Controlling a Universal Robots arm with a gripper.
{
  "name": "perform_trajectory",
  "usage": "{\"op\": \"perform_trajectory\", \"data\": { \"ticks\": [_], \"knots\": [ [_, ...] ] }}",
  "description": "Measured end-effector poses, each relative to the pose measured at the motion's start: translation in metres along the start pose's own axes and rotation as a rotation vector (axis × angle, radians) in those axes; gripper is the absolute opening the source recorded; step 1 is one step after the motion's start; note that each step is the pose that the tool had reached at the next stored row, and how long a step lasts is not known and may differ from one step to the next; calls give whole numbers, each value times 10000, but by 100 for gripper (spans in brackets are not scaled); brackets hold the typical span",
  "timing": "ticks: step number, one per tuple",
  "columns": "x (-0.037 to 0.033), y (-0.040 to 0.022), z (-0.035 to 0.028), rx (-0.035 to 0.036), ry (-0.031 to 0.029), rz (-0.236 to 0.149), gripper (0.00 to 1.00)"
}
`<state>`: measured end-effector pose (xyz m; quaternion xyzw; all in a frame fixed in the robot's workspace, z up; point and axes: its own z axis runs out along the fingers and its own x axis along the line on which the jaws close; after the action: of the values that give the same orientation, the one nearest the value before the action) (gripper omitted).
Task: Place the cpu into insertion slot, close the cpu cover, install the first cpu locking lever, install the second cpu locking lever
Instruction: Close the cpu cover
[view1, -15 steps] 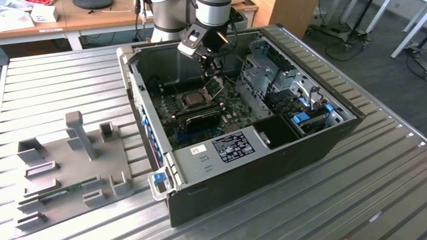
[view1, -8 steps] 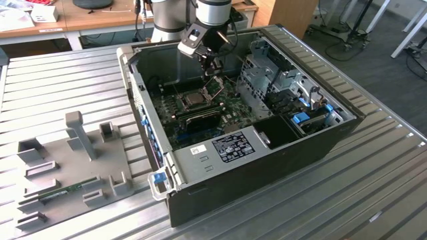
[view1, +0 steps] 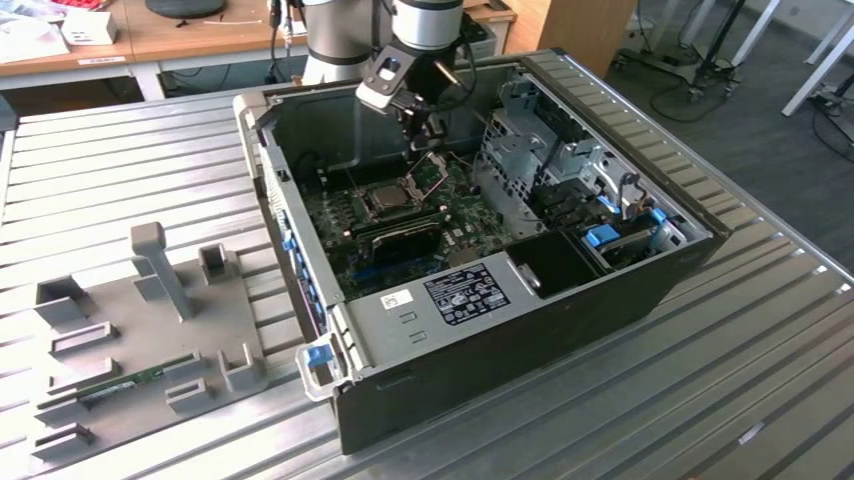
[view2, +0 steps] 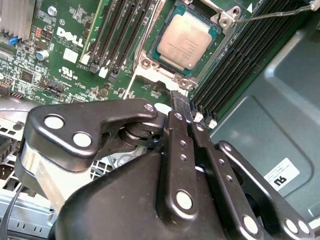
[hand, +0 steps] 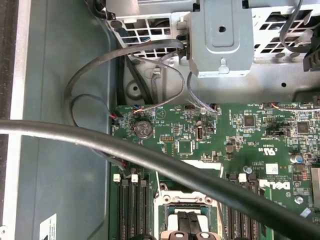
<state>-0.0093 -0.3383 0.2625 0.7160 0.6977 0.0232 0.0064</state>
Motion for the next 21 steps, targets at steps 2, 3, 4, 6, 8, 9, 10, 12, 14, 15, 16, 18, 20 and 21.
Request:
{"op": "perform_trajectory", "data": {
  "ticks": [2,3,4,6,8,9,10,12,14,15,16,18,20,21],
  "knots": [
    [0,18,1,0,-1,1,11],
    [1,30,1,0,-1,1,11],
    [1,41,2,0,0,2,11],
    [2,64,3,0,0,2,11],
    [2,81,3,0,-1,1,11],
    [2,83,3,0,-1,1,11],
    [2,82,4,0,0,3,11],
    [2,84,4,-1,0,2,11],
    [2,85,4,0,0,2,11],
    [2,88,4,0,0,0,11],
    [3,92,4,0,0,0,11],
    [3,103,5,-1,0,1,11],
    [3,106,5,0,0,2,11],
    [3,106,5,0,0,3,11]
  ]
}}
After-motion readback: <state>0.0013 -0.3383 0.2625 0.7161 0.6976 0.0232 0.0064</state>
